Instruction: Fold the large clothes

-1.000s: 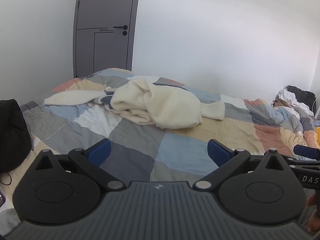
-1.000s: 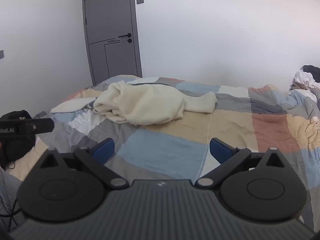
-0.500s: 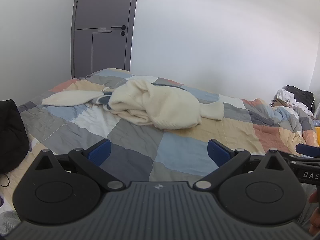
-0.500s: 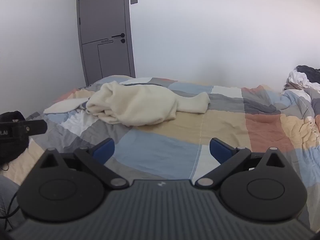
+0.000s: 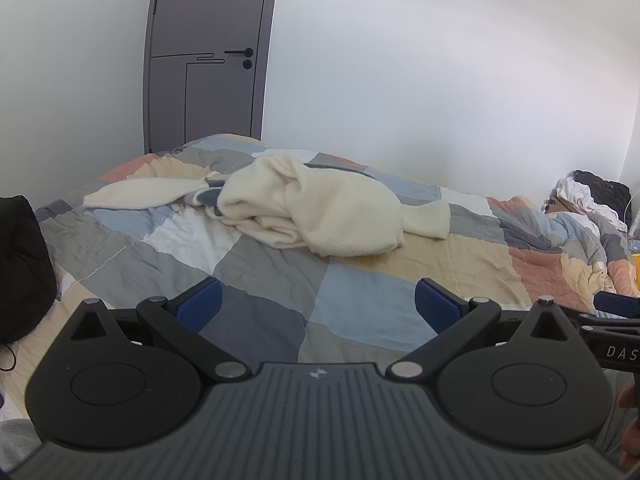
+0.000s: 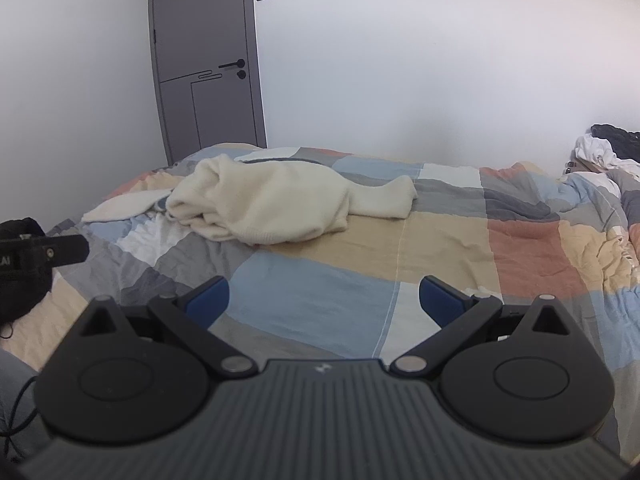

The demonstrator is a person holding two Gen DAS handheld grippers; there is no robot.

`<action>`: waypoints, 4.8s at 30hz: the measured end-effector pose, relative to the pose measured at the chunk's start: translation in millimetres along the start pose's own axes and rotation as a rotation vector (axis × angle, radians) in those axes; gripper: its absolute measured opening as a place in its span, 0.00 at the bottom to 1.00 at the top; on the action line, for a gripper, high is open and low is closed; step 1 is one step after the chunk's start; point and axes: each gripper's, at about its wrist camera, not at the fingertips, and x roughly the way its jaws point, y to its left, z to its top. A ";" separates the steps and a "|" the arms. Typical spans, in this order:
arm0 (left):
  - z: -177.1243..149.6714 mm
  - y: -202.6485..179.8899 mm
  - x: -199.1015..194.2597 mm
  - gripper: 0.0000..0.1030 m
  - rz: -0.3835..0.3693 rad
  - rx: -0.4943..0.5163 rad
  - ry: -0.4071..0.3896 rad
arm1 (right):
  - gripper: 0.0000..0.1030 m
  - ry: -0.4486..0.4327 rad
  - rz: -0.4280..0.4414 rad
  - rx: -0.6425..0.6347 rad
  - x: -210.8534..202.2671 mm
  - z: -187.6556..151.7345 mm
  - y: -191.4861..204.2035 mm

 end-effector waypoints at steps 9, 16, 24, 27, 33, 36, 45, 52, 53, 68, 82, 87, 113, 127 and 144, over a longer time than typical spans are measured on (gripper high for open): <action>0.1 0.9 2.2 1.00 0.000 0.001 0.003 | 1.00 0.006 -0.030 -0.014 0.7 -0.9 -3.6; 0.6 1.8 1.2 1.00 -0.006 -0.002 0.006 | 1.00 0.007 -0.025 -0.013 -0.6 -2.1 -5.4; -0.5 0.6 1.0 1.00 -0.005 -0.004 0.009 | 1.00 0.012 -0.008 -0.005 -1.8 -1.6 -1.7; -1.1 -1.4 1.9 1.00 -0.003 0.002 0.016 | 1.00 0.022 0.002 0.001 -1.1 -1.9 0.5; -0.6 -5.0 0.9 1.00 0.016 0.023 0.027 | 1.00 0.035 0.016 0.006 0.4 -0.9 -0.9; -0.8 -4.7 1.3 1.00 0.018 0.014 0.040 | 1.00 0.041 0.027 0.013 2.1 -0.3 -1.7; -1.7 -3.2 -3.2 1.00 0.012 0.010 0.036 | 1.00 0.040 0.040 0.007 -2.7 -1.0 -0.3; -1.6 -5.8 -6.0 1.00 0.010 0.010 0.035 | 1.00 0.052 0.063 0.013 -3.8 0.1 0.1; -1.6 -6.0 -6.0 1.00 0.011 0.011 0.036 | 1.00 0.053 0.071 0.014 -4.1 -0.2 1.3; 14.6 -4.9 -3.5 1.00 0.019 -0.006 0.052 | 1.00 0.041 0.082 0.001 -2.8 8.6 5.4; 47.6 22.5 57.8 1.00 0.021 -0.054 0.045 | 1.00 0.000 0.136 -0.015 38.7 31.4 10.9; 72.5 34.2 79.4 1.00 0.021 -0.066 0.041 | 1.00 0.008 0.144 0.003 66.0 51.8 13.7; 39.2 99.2 384.5 0.98 -0.251 -0.303 0.101 | 0.84 0.245 0.221 0.472 367.8 21.3 -23.6; 20.1 89.0 420.2 0.11 -0.348 -0.321 0.099 | 0.24 0.115 0.294 0.268 386.6 27.1 -7.3; 37.2 69.0 250.1 0.07 -0.424 -0.323 -0.072 | 0.17 -0.049 0.348 0.250 261.5 53.9 -13.5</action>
